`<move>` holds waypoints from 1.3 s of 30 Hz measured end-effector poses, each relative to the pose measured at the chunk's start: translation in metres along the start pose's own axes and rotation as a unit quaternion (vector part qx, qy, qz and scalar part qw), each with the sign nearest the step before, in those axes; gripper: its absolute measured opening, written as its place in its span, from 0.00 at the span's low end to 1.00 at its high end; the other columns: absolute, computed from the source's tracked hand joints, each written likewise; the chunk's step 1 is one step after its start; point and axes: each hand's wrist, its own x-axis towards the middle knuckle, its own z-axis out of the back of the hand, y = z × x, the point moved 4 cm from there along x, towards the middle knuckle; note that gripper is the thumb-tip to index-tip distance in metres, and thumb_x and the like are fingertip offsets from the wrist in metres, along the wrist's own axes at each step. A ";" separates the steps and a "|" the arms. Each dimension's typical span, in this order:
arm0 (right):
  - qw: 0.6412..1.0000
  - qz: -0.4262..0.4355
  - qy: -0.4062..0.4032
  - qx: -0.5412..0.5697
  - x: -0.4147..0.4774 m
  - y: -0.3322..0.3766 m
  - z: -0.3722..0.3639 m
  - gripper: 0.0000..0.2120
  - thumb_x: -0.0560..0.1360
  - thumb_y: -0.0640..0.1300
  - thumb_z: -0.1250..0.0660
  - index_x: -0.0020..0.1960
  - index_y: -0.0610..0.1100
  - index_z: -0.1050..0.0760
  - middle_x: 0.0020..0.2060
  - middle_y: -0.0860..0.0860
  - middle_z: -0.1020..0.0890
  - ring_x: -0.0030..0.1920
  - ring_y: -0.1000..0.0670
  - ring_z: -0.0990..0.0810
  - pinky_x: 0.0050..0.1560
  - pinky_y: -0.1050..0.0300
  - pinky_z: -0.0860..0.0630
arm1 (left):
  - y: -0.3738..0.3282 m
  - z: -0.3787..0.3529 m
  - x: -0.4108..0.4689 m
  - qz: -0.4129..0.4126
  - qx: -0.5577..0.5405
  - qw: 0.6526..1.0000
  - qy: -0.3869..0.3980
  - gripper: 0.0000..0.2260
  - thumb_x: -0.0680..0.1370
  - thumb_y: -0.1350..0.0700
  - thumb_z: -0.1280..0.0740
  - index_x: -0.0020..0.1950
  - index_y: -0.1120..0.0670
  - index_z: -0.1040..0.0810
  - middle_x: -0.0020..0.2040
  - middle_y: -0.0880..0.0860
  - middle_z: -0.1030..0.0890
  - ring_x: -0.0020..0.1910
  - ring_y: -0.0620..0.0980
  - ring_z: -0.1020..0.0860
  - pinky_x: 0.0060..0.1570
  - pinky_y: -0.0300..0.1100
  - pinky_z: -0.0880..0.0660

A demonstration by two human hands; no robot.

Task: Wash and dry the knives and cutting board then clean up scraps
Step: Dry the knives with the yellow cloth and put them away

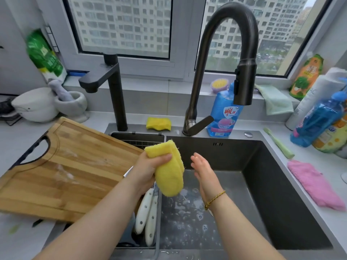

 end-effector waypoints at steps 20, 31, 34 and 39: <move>0.990 0.011 -0.008 -0.141 0.025 -0.013 -0.018 0.06 0.75 0.38 0.36 0.47 0.47 0.31 0.38 0.54 0.26 0.41 0.53 0.26 0.39 0.62 0.28 | 0.042 0.110 0.018 0.099 0.552 0.816 -0.139 0.15 0.77 0.49 0.37 0.59 0.56 0.26 0.57 0.54 0.23 0.54 0.52 0.25 0.49 0.39 0.31; 0.989 -0.020 -0.044 -0.142 0.043 -0.028 -0.003 0.05 0.75 0.37 0.36 0.46 0.45 0.31 0.40 0.50 0.25 0.40 0.52 0.27 0.38 0.62 0.29 | 0.050 0.073 0.058 0.055 0.828 0.555 -0.063 0.23 0.76 0.40 0.39 0.66 0.50 0.32 0.61 0.51 0.24 0.61 0.51 0.28 0.56 0.43 0.35; 0.988 -0.026 -0.046 -0.142 0.046 -0.029 0.000 0.05 0.75 0.37 0.36 0.46 0.46 0.31 0.39 0.51 0.26 0.40 0.52 0.27 0.38 0.61 0.28 | 0.052 0.072 0.065 0.078 0.838 0.537 -0.057 0.19 0.78 0.44 0.41 0.65 0.51 0.30 0.60 0.52 0.23 0.60 0.52 0.27 0.56 0.42 0.35; 0.986 0.001 -0.036 -0.161 0.049 -0.027 0.002 0.07 0.75 0.36 0.37 0.44 0.48 0.31 0.36 0.54 0.26 0.36 0.56 0.28 0.35 0.66 0.30 | 0.048 0.080 0.065 0.123 0.778 0.614 -0.048 0.16 0.80 0.47 0.44 0.63 0.53 0.29 0.60 0.54 0.23 0.59 0.54 0.27 0.54 0.42 0.34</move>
